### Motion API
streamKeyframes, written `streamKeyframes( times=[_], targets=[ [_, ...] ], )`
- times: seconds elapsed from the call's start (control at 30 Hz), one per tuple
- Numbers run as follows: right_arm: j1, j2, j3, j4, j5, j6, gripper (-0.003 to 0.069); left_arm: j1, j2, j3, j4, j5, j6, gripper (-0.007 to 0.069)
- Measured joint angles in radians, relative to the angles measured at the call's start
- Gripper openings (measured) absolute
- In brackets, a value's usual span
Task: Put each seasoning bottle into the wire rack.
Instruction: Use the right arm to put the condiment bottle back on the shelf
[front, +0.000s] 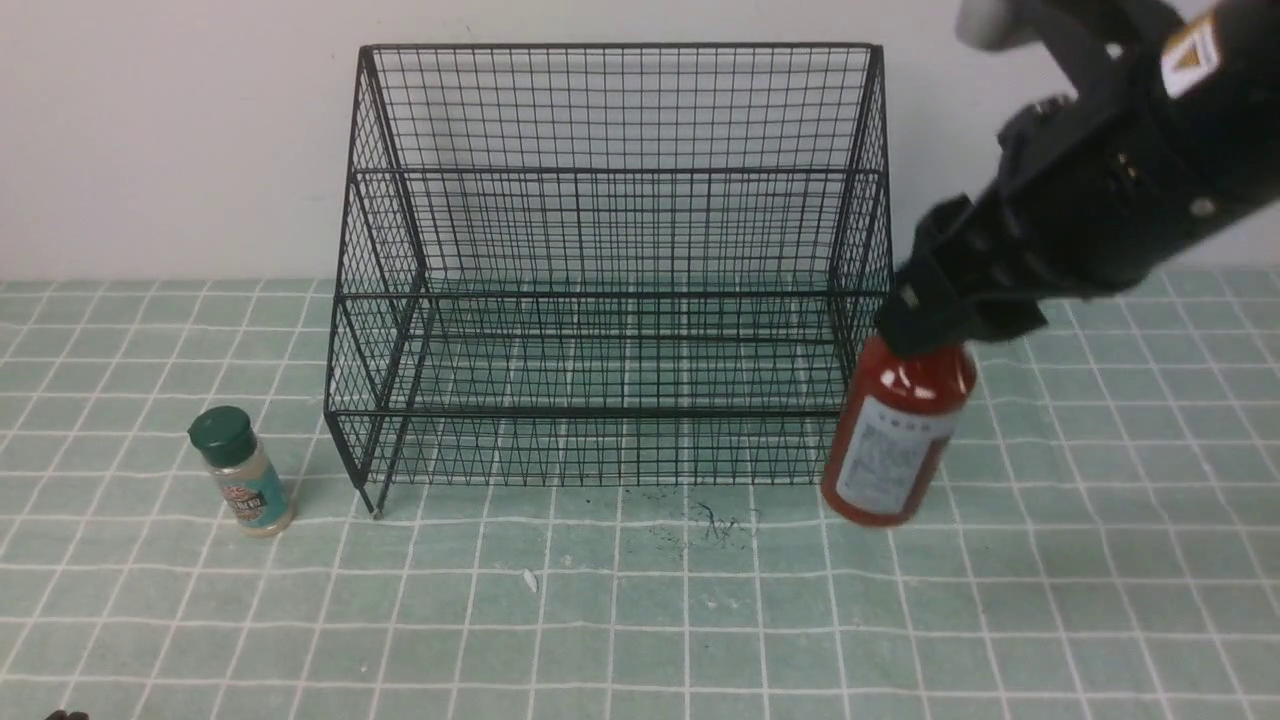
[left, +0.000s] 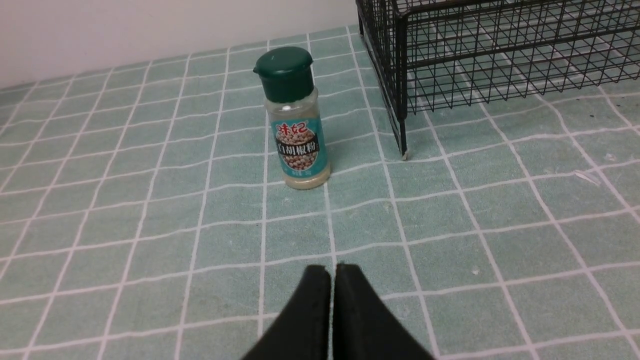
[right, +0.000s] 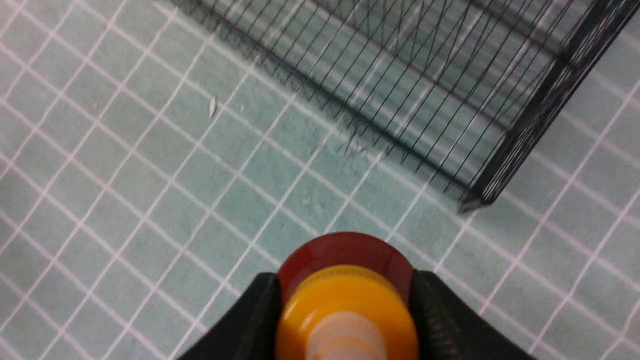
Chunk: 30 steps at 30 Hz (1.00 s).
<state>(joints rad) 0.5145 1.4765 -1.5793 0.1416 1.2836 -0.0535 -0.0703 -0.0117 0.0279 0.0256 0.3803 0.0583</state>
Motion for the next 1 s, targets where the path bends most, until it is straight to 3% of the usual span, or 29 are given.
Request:
streamKeyframes(
  times=[0.3, 0.63, 1.0],
  targets=[
    [0.000, 0.271, -0.250, -0.061, -0.008, 0.000, 0.0300, 0.000, 0.000, 0.000, 0.000, 0.000, 0.000, -0.0006],
    [0.000, 0.422, -0.276, -0.148, -0.018, 0.030, 0.0300, 0.000, 0.000, 0.000, 0.000, 0.000, 0.000, -0.0006],
    [0.000, 0.507, -0.280, -0.126, -0.041, 0.047, 0.0300, 0.000, 0.000, 0.000, 0.000, 0.000, 0.000, -0.0006]
  ],
)
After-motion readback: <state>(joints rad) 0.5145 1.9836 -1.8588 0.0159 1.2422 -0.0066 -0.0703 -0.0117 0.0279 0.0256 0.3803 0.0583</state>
